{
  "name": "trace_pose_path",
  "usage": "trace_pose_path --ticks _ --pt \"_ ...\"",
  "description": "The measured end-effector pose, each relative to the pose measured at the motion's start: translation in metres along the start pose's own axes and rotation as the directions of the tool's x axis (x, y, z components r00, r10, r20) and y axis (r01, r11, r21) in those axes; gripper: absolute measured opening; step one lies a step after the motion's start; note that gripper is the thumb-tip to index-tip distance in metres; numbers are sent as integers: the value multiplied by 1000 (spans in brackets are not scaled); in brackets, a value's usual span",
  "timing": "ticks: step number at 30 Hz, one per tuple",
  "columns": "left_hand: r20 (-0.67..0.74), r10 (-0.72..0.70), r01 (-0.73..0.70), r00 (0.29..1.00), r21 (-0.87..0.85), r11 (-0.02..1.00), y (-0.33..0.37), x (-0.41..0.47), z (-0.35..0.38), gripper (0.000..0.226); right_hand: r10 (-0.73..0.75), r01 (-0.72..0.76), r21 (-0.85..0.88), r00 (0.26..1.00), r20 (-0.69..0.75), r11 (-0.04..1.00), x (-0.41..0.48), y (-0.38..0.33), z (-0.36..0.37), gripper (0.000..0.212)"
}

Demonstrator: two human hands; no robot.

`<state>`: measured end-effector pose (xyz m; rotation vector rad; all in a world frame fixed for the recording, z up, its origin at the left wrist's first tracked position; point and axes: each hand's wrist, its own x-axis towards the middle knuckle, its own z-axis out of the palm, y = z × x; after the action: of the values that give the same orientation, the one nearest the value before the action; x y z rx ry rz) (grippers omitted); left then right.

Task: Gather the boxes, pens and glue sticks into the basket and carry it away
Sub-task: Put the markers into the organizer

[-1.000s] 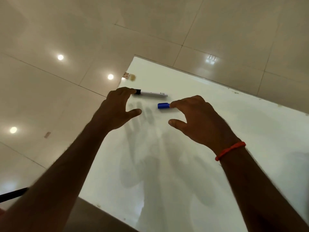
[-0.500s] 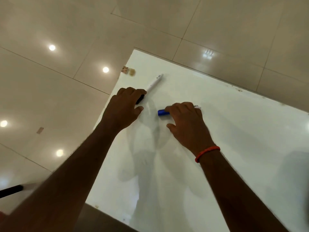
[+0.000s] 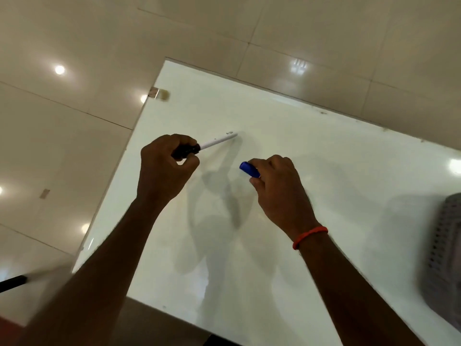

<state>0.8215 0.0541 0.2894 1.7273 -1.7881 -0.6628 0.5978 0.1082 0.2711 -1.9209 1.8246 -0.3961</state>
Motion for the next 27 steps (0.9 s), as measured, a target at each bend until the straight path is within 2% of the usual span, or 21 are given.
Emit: trace_pose_path --ticks 4,7,10,18,23,27 --pt "-75 36 -42 997 -77 996 43 -13 9 17 108 -85 290 992 -62 953 -21 24 -37 26" --pt "-100 60 -73 993 -134 988 80 -20 18 17 109 -72 394 991 -72 916 -41 45 -69 23" --pt "-95 107 -123 990 -187 975 123 -30 30 18 136 -86 423 987 -89 902 -66 64 -102 25" --pt "-59 221 -228 973 -357 906 248 -73 94 23 263 -66 487 900 -349 871 -134 110 -186 29" --pt "-2 247 -214 969 -502 838 310 -96 140 28 263 -46 425 844 -467 904 -160 148 -245 26" --pt "43 264 -198 964 -549 812 348 -103 177 29 298 -114 366 814 -499 924 -169 192 -282 32"
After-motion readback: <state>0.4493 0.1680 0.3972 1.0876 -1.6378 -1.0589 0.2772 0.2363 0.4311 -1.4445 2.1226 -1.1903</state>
